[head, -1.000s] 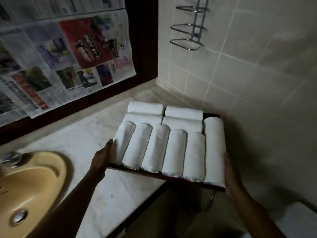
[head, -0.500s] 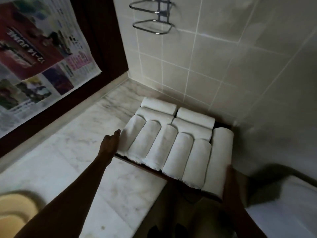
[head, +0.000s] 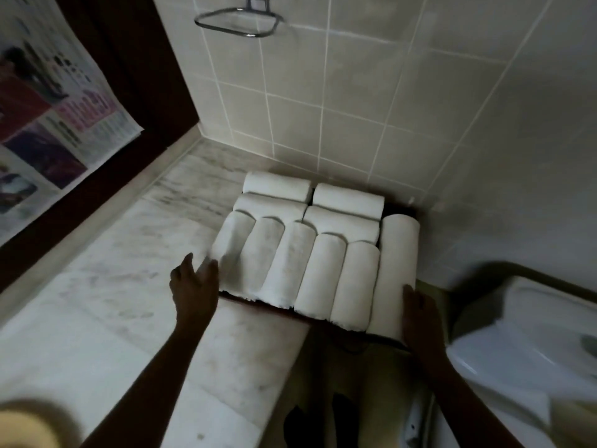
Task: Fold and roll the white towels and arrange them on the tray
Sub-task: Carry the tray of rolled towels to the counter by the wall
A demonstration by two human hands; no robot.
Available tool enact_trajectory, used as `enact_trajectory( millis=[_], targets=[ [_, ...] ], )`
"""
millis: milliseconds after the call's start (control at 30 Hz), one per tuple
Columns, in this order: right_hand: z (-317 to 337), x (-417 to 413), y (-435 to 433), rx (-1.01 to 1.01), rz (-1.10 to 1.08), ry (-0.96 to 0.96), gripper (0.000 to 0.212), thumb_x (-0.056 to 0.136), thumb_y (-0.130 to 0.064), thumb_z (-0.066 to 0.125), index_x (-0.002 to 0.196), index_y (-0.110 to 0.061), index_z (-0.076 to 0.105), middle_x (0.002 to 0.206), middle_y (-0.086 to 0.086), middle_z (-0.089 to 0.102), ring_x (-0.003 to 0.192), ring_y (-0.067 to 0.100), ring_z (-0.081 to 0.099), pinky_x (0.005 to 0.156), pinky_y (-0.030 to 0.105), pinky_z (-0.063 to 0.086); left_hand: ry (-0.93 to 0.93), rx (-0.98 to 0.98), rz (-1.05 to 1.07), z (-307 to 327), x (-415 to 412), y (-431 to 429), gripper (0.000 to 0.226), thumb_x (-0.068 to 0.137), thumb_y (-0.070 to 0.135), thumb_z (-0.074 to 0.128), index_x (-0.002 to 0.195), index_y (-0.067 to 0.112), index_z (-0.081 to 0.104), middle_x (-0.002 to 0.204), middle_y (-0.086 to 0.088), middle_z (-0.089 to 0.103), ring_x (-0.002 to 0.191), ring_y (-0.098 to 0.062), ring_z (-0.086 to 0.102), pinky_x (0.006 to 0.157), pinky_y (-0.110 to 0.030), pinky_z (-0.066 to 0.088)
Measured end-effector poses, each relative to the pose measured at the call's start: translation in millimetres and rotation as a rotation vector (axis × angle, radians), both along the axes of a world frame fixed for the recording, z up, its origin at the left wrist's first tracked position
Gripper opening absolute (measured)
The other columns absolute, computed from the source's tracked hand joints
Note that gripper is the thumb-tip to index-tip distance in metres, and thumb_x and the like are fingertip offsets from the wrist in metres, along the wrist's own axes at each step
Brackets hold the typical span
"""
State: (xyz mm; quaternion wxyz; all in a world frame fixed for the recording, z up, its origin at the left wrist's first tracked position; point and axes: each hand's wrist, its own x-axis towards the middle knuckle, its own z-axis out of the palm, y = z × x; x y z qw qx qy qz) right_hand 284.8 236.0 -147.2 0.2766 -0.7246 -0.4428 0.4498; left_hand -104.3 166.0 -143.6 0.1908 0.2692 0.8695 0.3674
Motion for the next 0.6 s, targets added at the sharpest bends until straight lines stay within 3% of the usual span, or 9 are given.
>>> enact_trajectory(
  millis=[67, 133, 233, 333, 367, 433, 533, 600],
  targets=[
    [3, 4, 10, 0.044, 0.047, -0.098, 0.052, 0.102, -0.053, 0.05, 0.12, -0.006, 0.063, 0.103, 0.012, 0.068, 0.091, 0.029, 0.065, 0.086, 0.05, 0.056, -0.006, 0.124, 0.052, 2, 25, -19, 0.061, 0.096, 0.032, 0.067, 0.146, 0.006, 0.045, 0.132, -0.022, 0.048, 0.12, -0.04, 0.052, 0.106, -0.05, 0.042],
    [-9, 9, -1, 0.005, 0.077, -0.093, 0.055, 0.102, -0.054, 0.05, 0.126, -0.006, 0.062, 0.107, 0.014, 0.068, 0.092, 0.029, 0.065, 0.081, 0.044, 0.055, -0.142, 0.195, 0.128, 1, 53, -35, 0.051, 0.095, 0.021, 0.07, 0.139, 0.007, 0.048, 0.122, -0.014, 0.05, 0.11, -0.032, 0.057, 0.092, -0.041, 0.046],
    [-3, 8, 5, -0.03, 0.11, -0.09, 0.057, 0.1, -0.054, 0.054, 0.13, -0.006, 0.062, 0.114, 0.013, 0.067, 0.1, 0.03, 0.064, 0.084, 0.041, 0.051, -0.534, 0.131, 0.213, -10, 92, -48, 0.053, 0.094, 0.032, 0.067, 0.139, 0.014, 0.044, 0.124, -0.015, 0.059, 0.107, -0.03, 0.059, 0.089, -0.043, 0.049],
    [1, 1, -1, -0.046, 0.147, -0.083, 0.059, 0.094, -0.058, 0.063, 0.128, -0.01, 0.063, 0.116, 0.01, 0.067, 0.099, 0.026, 0.063, 0.078, 0.036, 0.049, -0.939, 0.194, 0.225, -15, 124, -53, 0.019, 0.104, 0.017, 0.058, 0.119, 0.011, 0.049, 0.103, -0.013, 0.06, 0.09, -0.029, 0.059, 0.08, -0.039, 0.05],
    [-2, -2, -6, -0.045, 0.155, -0.089, 0.059, 0.092, -0.058, 0.066, 0.127, -0.01, 0.063, 0.116, 0.009, 0.068, 0.096, 0.024, 0.063, 0.074, 0.033, 0.047, -0.985, 0.204, 0.216, -12, 132, -54, 0.005, 0.104, 0.014, 0.054, 0.108, 0.009, 0.053, 0.098, -0.014, 0.058, 0.086, -0.028, 0.058, 0.076, -0.037, 0.049],
    [-4, -12, -15, -0.028, 0.153, -0.071, 0.062, 0.087, -0.054, 0.074, 0.128, -0.009, 0.063, 0.117, 0.005, 0.067, 0.095, 0.021, 0.061, 0.069, 0.03, 0.047, -1.002, 0.186, 0.179, -9, 143, -56, 0.009, 0.105, 0.013, 0.052, 0.099, 0.009, 0.057, 0.099, -0.015, 0.057, 0.088, -0.03, 0.058, 0.075, -0.036, 0.05],
    [-7, -29, -19, -0.052, 0.173, -0.01, 0.075, 0.079, -0.053, 0.083, 0.136, -0.011, 0.058, 0.12, 0.002, 0.065, 0.102, 0.021, 0.061, 0.085, 0.038, 0.054, -1.032, 0.236, 0.176, -9, 142, -53, 0.013, 0.105, 0.016, 0.054, 0.111, 0.008, 0.061, 0.111, -0.016, 0.062, 0.101, -0.033, 0.059, 0.084, -0.038, 0.052],
    [-4, -41, -19, -0.066, 0.208, 0.037, 0.076, 0.077, -0.051, 0.085, 0.138, -0.015, 0.058, 0.12, 0.001, 0.065, 0.101, 0.02, 0.062, 0.086, 0.037, 0.052, -1.039, 0.256, 0.168, -8, 134, -48, 0.024, 0.105, 0.018, 0.055, 0.124, 0.003, 0.061, 0.12, -0.018, 0.064, 0.11, -0.034, 0.061, 0.095, -0.042, 0.051]
  ],
)
